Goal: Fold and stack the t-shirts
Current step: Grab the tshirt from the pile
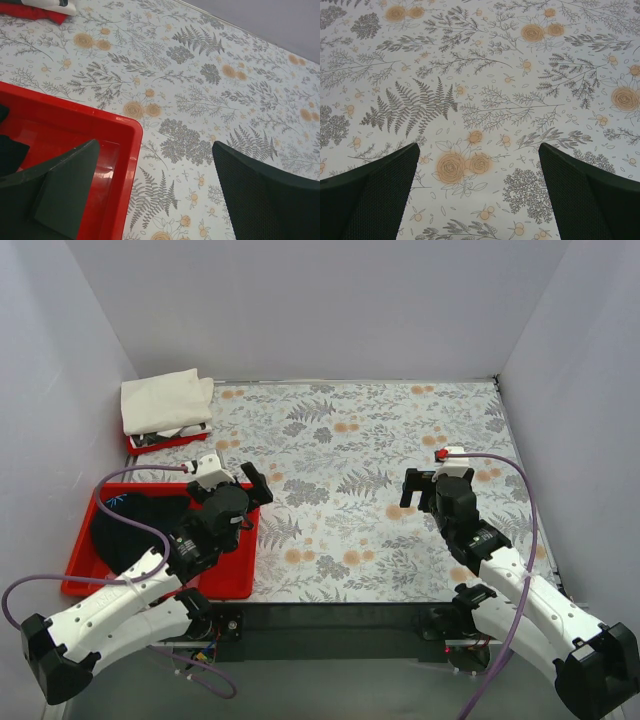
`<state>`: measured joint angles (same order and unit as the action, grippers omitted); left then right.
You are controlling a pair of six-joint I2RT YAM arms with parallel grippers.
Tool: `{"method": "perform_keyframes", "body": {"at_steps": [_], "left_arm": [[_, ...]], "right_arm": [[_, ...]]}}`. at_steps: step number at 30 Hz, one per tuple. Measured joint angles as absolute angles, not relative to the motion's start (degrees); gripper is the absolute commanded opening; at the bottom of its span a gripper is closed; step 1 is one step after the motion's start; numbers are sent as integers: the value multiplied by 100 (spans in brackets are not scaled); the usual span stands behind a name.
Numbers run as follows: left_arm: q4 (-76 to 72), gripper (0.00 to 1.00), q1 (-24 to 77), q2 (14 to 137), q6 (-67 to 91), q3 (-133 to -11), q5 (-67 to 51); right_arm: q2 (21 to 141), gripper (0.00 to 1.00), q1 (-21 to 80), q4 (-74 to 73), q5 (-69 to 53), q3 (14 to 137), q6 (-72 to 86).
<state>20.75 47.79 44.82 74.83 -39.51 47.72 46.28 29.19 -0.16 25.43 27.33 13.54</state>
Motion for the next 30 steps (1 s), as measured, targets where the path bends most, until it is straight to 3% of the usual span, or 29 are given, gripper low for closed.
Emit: {"method": "perform_keyframes", "body": {"at_steps": [10, 19, 30], "left_arm": [[2071, 89, 4716, 4711, 7540, -3942, 4956], [2176, 96, 2969, 4740, 8263, -3691, 4626], [4414, 92, 2443, 5336, 10092, -3846, 4805]], "right_arm": [[5000, 98, 2624, -34, 2499, 2939, 1358], [6425, 96, 1894, 161, 1629, 4224, 1365], [7131, 93, 209, 471, -414, 4672, 1688]]}}
